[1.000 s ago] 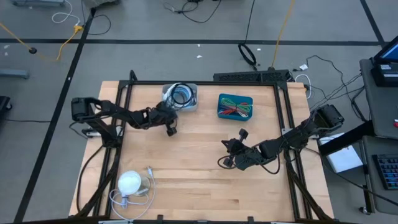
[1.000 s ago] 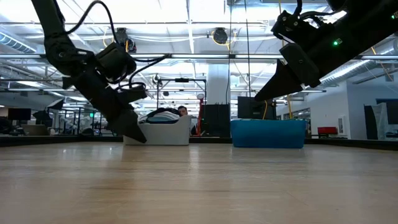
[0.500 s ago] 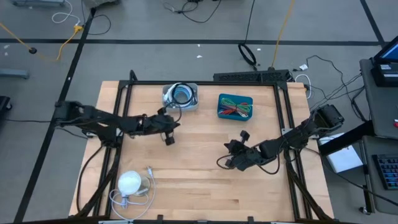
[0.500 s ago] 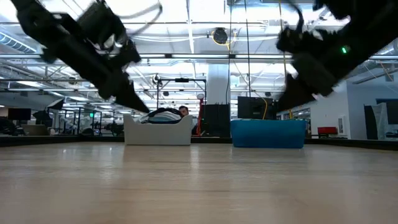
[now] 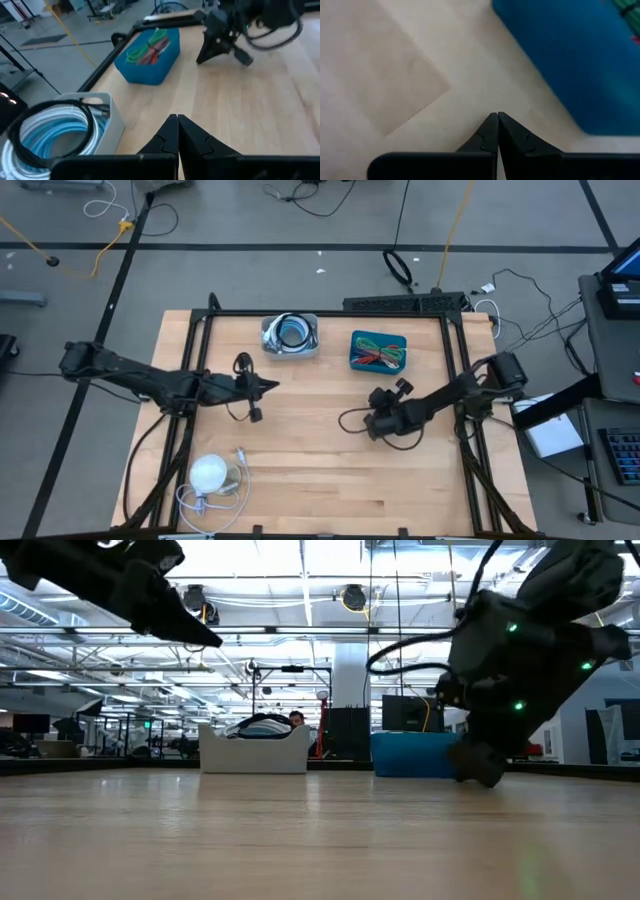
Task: Pick & Place USB Port
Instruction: Adjust the bins on the table
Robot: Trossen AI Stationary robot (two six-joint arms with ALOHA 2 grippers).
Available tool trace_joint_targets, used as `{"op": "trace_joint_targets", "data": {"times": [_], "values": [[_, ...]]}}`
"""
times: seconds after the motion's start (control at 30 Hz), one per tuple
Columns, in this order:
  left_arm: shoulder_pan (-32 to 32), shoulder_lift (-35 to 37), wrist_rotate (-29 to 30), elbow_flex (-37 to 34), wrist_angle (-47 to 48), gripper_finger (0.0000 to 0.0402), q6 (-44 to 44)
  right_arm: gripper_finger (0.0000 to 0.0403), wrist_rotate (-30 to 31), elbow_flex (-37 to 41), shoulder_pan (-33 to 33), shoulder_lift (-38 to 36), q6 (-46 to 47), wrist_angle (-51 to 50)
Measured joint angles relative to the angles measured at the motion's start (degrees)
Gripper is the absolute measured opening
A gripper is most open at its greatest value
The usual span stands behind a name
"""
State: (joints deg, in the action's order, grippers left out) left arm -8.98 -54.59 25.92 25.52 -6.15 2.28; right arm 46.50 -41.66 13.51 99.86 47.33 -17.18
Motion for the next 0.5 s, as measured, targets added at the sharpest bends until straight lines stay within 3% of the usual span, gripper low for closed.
{"op": "trace_joint_targets", "data": {"times": [0.27,0.5], "values": [[-1.7,1.1,3.0,0.0,2.5,0.0,0.0,0.0,3.0,0.0,-4.2,3.1,-1.2,0.8],[-1.7,1.1,3.1,0.0,2.6,0.0,0.0,0.0,4.1,0.0,-8.3,3.2,-8.1,6.8]]}}
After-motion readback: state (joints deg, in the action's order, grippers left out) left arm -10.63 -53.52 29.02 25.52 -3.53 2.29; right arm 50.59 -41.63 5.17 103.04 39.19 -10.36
